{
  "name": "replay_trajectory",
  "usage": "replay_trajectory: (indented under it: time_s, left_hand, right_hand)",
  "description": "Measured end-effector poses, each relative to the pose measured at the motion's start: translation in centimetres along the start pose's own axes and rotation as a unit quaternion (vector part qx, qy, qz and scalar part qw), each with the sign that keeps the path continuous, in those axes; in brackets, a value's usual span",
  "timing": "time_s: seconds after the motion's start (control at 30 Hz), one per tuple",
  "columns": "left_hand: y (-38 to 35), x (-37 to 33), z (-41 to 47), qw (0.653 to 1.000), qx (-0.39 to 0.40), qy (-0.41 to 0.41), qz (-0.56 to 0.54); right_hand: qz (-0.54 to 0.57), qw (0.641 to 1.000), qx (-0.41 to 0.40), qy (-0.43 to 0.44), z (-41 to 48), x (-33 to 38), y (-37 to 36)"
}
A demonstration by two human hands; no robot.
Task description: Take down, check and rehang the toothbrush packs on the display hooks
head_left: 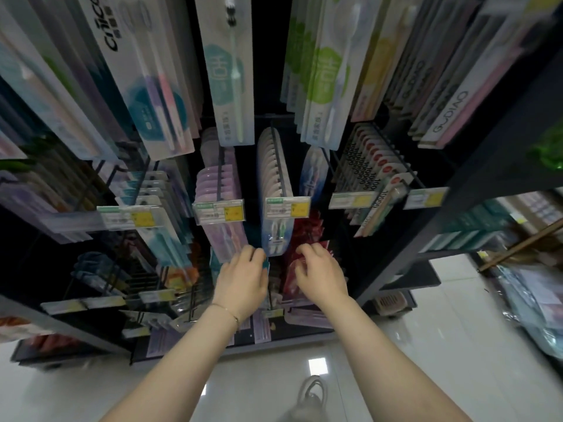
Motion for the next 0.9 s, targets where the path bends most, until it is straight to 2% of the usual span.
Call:
replay_trajectory:
  time_s: [0.43, 0.67, 0.77, 0.9]
  left_hand:
    - [-3.0, -7.5, 5.4, 0.999, 0.023, -0.029, 0.029]
    - [-4.7, -9.8, 9.2, 0.999, 0.036, 0.024, -0.013]
    - [-4.8, -9.9, 10.9, 0.997, 0.027, 0.050, -0.046]
    - [-5.2, -9.3, 12.9, 0.997, 0.005, 0.064, -0.033]
  right_hand:
    - [-0.016, 1.000, -0.009, 0.005, 3.6, -6.3, 3.4]
    - [0.011, 1.000, 0.012, 0.024, 6.5, -9.2, 4.3]
    - [0.013, 0.999, 0.026, 0.044, 8.2, -9.5, 4.1]
    - [0.007, 0.997, 0.029, 0.074, 10.0, -9.8, 3.2]
Point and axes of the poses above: each hand's wrist, its own z-axis towards the middle knuckle, its own y-axis out of the back of the hand, x = y × z, the point moved 5 cm from there along z, towards the middle knuckle, and after that the axes turned 10 degrees about -y, right-handed, at the moved point
